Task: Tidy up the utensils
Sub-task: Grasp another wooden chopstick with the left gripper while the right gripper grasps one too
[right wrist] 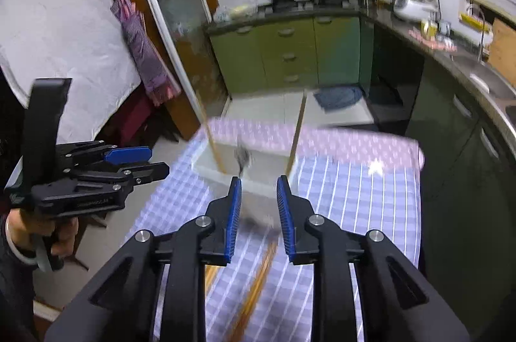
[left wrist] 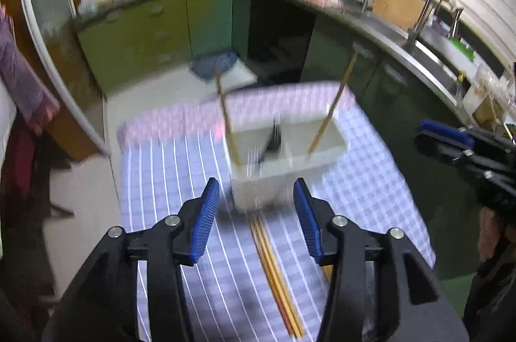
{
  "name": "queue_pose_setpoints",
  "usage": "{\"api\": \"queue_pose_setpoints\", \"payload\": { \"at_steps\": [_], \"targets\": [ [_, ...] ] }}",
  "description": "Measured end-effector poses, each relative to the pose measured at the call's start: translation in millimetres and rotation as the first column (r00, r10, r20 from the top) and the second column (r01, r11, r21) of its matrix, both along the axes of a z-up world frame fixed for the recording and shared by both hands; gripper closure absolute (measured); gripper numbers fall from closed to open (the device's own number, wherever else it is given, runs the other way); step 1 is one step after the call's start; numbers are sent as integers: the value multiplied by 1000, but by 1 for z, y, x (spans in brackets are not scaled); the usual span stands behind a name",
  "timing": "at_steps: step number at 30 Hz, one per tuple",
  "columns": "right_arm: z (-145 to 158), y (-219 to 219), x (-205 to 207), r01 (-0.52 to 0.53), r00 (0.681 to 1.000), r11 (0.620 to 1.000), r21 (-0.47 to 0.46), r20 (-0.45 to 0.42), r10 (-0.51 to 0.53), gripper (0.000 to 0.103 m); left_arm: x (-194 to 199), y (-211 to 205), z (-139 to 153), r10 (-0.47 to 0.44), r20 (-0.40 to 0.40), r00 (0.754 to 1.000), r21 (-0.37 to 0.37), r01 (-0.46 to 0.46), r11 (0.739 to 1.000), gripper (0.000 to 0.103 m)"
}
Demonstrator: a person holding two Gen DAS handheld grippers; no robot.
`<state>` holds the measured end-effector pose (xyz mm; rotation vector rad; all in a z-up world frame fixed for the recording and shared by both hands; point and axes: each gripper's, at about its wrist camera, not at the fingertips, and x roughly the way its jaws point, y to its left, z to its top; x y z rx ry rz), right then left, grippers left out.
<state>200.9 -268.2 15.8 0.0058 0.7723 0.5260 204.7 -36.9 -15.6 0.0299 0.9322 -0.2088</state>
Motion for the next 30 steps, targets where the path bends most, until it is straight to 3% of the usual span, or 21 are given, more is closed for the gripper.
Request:
{"api": "queue_pose_setpoints", "payload": {
  "at_steps": [3, 6, 8, 13, 18, 30],
  "targets": [
    [-36, -10, -14, -1, 997, 999, -50, -75, -3, 77, -5, 0, -58, -4, -172, 985, 11, 6, 1000, 61],
    [-84, -16, -16, -6, 981, 995, -102, -192, -14, 76, 0, 2, -121, 19, -370, 929, 6, -18, 1000, 76],
    [-112, -19, -14, -11, 966, 993, -119, -258, -21, 76, 4, 3, -148, 36, -432, 901, 0, -39, 999, 79],
    [-147, -30, -6, -1, 938, 993, -118, -344, -40, 76, 13, -2, -167, 69, -452, 889, 26, -64, 998, 79],
    [-155, -42, 1, 6, 932, 994, -107, -361, -45, 76, 19, -12, -173, 78, -471, 879, 43, -65, 997, 79],
    [-166, -25, 3, -41, 919, 992, -122, -394, -10, 74, 31, -40, -191, 124, -513, 849, 136, -61, 989, 82]
  ]
}}
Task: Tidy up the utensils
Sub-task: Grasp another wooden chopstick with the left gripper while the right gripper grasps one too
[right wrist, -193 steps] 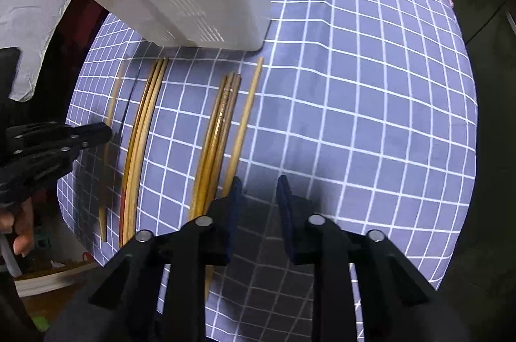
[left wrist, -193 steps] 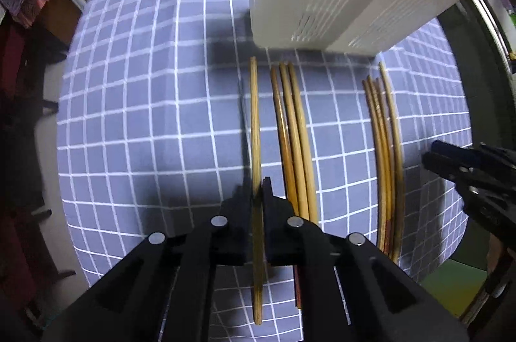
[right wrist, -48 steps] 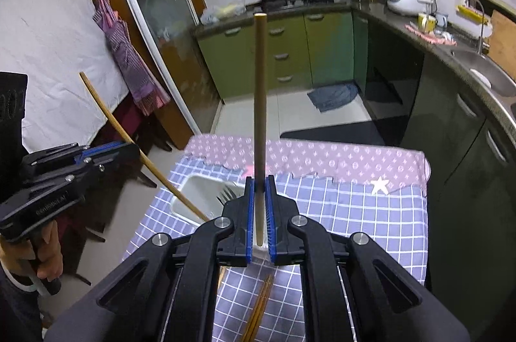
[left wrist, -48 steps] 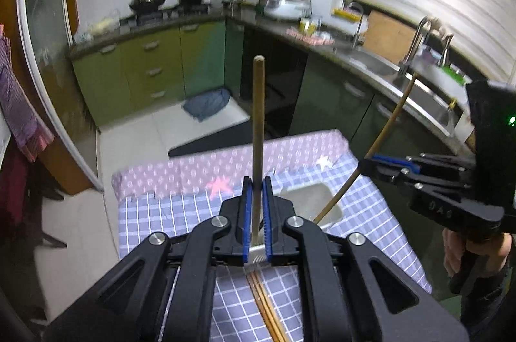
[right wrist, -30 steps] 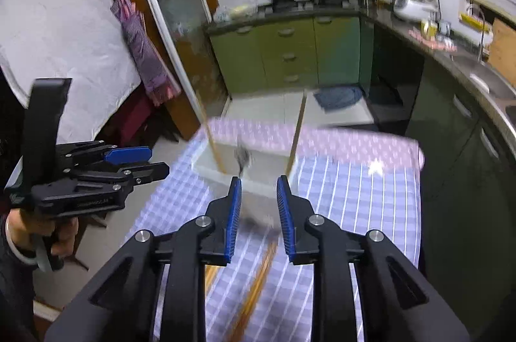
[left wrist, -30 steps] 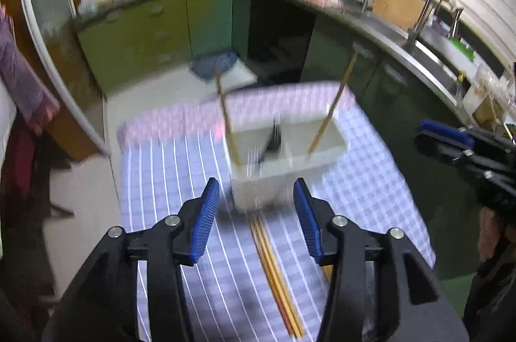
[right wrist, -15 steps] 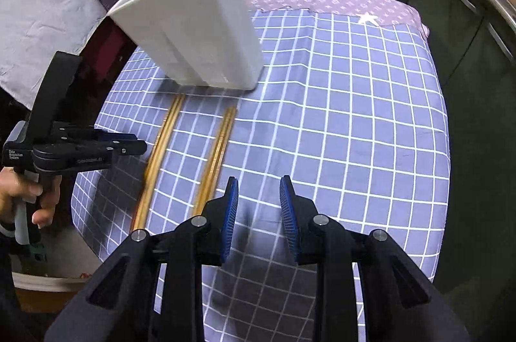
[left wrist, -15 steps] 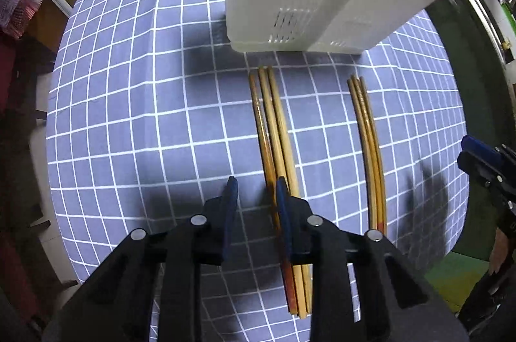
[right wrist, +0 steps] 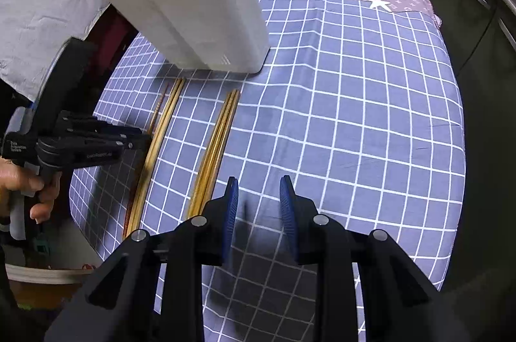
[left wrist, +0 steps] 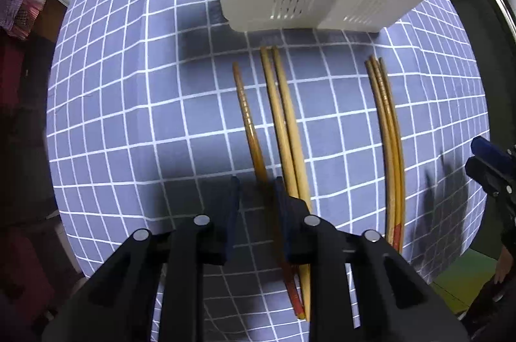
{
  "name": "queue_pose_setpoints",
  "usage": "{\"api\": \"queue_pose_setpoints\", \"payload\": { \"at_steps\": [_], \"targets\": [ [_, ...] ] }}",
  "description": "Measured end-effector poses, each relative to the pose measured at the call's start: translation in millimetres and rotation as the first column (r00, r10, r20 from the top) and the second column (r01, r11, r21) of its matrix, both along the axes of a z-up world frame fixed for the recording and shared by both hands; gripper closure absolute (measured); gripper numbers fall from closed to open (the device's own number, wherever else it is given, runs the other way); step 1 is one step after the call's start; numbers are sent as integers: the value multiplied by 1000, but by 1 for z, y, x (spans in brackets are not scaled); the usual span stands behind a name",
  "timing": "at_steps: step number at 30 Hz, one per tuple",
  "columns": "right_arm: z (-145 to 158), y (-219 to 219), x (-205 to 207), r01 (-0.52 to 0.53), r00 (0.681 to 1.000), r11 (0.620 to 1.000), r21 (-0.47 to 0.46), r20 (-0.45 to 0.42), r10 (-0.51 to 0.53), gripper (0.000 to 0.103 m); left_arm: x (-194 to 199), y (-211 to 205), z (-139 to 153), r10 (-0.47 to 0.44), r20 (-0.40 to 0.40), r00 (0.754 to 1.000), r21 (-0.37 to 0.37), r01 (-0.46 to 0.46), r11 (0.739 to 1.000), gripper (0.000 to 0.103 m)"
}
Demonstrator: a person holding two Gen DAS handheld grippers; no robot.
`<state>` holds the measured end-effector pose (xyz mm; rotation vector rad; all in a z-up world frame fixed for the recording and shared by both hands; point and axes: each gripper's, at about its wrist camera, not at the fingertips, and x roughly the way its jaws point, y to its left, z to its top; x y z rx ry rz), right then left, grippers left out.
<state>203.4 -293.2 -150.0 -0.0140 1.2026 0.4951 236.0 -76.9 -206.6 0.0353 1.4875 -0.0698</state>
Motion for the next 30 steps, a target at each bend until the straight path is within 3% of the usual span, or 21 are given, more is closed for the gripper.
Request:
{"api": "queue_pose_setpoints", "payload": {
  "at_steps": [3, 5, 12, 21, 30],
  "targets": [
    [-4, 5, 1, -7, 1000, 1000, -14, -8, 7, 72, 1, -2, -2, 4, 5, 1000, 2, -4, 1000, 82],
    [-5, 8, 2, -8, 1000, 1000, -17, -15, 8, 72, 0, 4, -2, -11, 8, 1000, 16, 11, 1000, 91],
    [-10, 20, 8, -20, 999, 999, -38, -47, 19, 72, -4, 20, 2, -18, 28, 999, 4, 18, 1000, 96],
    [-34, 50, 30, -42, 988, 998, -41, -151, 36, 77, -22, 35, 42, -33, 171, 985, -87, 48, 995, 96],
    [-40, 66, 38, -48, 985, 995, -88, -171, 32, 79, -53, 59, 80, -21, 330, 944, -147, 74, 986, 96]
  ]
}}
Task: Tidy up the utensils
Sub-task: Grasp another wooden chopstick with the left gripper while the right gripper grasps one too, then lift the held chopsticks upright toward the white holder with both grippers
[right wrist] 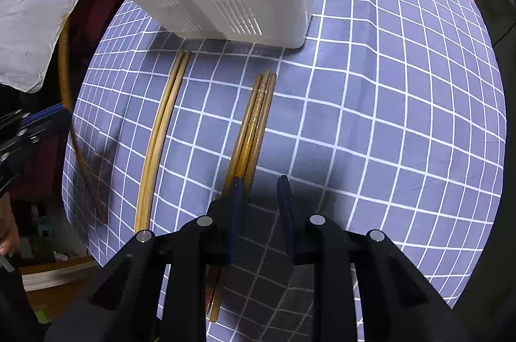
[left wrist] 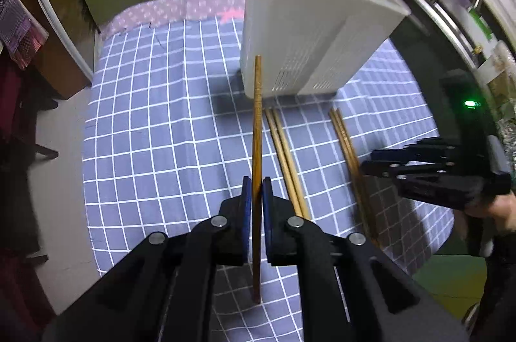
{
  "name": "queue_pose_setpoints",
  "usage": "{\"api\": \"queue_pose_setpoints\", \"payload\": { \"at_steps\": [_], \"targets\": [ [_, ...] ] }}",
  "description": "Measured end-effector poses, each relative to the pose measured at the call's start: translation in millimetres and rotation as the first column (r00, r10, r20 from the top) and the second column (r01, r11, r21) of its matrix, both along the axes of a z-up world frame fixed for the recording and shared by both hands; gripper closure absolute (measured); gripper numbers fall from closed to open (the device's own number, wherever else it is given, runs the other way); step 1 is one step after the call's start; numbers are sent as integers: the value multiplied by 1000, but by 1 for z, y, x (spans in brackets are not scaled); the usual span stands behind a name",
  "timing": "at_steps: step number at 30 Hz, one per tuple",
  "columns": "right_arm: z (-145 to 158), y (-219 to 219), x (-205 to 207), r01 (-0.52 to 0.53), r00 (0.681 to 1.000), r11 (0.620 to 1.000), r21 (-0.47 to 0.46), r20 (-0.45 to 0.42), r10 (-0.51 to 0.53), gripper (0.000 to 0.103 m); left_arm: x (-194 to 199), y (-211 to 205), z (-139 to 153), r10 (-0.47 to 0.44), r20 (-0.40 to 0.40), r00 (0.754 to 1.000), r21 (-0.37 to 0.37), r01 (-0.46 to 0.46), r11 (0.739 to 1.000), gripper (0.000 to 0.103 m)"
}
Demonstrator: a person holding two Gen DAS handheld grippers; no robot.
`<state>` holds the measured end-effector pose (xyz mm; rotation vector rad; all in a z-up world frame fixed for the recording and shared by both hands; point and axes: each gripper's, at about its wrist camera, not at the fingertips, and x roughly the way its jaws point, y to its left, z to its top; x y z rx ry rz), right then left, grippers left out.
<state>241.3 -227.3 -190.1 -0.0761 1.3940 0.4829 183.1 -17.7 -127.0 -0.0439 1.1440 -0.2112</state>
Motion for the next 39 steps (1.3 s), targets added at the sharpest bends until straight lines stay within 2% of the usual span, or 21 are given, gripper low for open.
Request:
{"api": "queue_pose_setpoints", "payload": {
  "at_steps": [8, 17, 19, 24, 31, 35, 39],
  "targets": [
    [-6, 16, 2, 7, 1000, 997, -72, 0, -7, 79, -24, 8, 14, -8, 102, 995, -35, 12, 999, 96],
    [-5, 33, -1, -12, 1000, 994, -108, -1, 12, 79, -32, 12, 18, -21, 122, 992, -43, 26, 999, 96],
    [-6, 37, -1, -12, 1000, 991, -136, 3, 12, 85, -33, 12, 19, -26, 121, 992, -43, 32, 999, 96],
    [-10, 32, 2, 4, 1000, 991, -131, -19, -6, 86, -35, 10, 20, -44, 124, 991, -43, 50, 998, 96],
    [-9, 37, 0, -21, 1000, 984, -179, 8, 23, 89, -37, 7, 21, -53, 142, 988, -36, 59, 998, 96],
    [-10, 33, 1, -7, 1000, 988, -157, 5, 8, 96, -39, 8, 23, -53, 148, 988, -34, 59, 998, 96],
    [3, 19, -6, 6, 999, 995, -104, 38, -2, 96, -40, 10, 24, -52, 152, 987, -35, 58, 998, 96]
  ]
}}
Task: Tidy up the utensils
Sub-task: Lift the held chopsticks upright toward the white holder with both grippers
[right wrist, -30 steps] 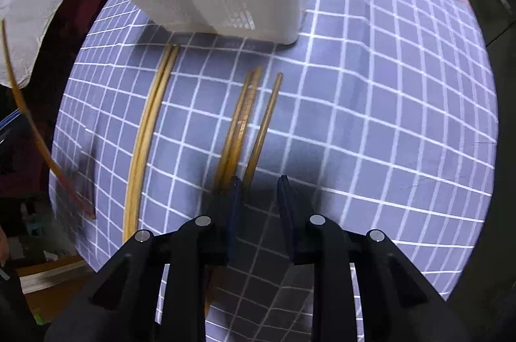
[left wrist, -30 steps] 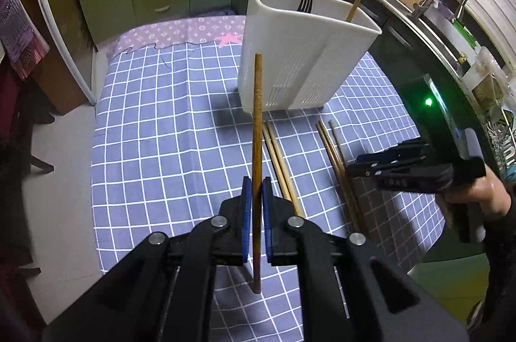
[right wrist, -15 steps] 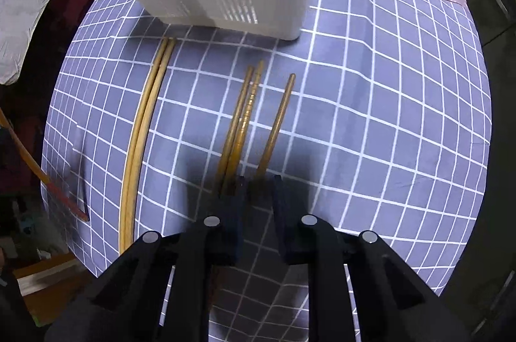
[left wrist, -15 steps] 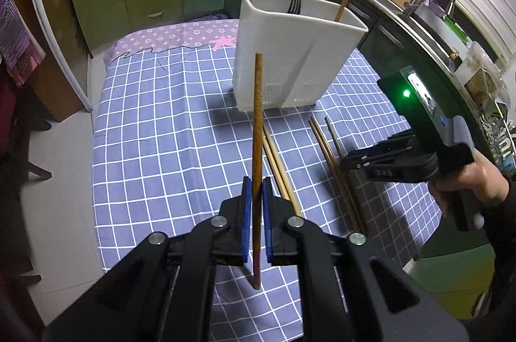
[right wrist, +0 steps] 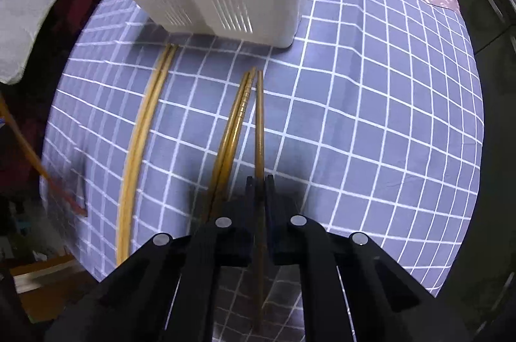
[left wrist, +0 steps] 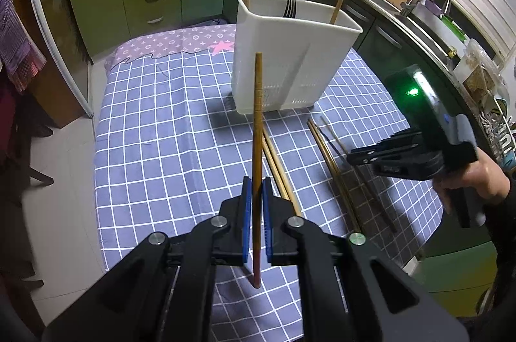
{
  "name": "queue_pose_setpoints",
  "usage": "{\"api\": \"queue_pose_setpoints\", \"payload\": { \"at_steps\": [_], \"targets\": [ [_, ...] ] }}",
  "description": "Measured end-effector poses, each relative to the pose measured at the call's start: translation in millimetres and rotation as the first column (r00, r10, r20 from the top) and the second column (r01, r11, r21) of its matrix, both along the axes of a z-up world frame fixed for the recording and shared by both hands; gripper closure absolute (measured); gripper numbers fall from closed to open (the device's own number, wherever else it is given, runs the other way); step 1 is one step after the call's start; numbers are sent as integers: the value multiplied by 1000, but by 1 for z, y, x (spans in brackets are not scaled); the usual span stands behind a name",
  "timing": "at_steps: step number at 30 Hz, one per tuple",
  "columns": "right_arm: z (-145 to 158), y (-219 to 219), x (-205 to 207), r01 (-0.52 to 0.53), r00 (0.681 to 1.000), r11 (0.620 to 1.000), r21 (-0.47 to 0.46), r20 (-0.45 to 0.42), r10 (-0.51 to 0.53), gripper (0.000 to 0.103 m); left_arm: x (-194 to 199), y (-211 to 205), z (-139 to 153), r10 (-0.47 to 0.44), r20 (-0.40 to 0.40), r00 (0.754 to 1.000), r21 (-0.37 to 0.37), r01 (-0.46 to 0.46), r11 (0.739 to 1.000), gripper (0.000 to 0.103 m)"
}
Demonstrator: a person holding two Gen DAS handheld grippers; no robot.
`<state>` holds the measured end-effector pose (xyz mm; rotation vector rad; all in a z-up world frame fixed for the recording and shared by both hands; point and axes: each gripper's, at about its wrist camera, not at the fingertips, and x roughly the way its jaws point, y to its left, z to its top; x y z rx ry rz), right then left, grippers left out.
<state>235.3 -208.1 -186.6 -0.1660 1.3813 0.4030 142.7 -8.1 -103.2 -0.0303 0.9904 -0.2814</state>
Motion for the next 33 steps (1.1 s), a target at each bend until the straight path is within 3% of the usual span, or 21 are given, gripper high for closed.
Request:
{"api": "queue_pose_setpoints", "payload": {
  "at_steps": [9, 14, 33],
  "targets": [
    [71, -41, -43, -4, 980, 985, 170, 198, -30, 96, -14, -1, 10, -13, 58, 998, -7, 14, 1000, 96],
    [95, -58, -68, -12, 959, 973, 231, 279, -54, 96, -22, -1, 14, -20, 82, 996, -2, 20, 1000, 96],
    [112, -67, -93, -38, 929, 967, 253, 364, -59, 96, -32, -4, 29, -35, 144, 989, 9, 34, 999, 96]
  ]
}}
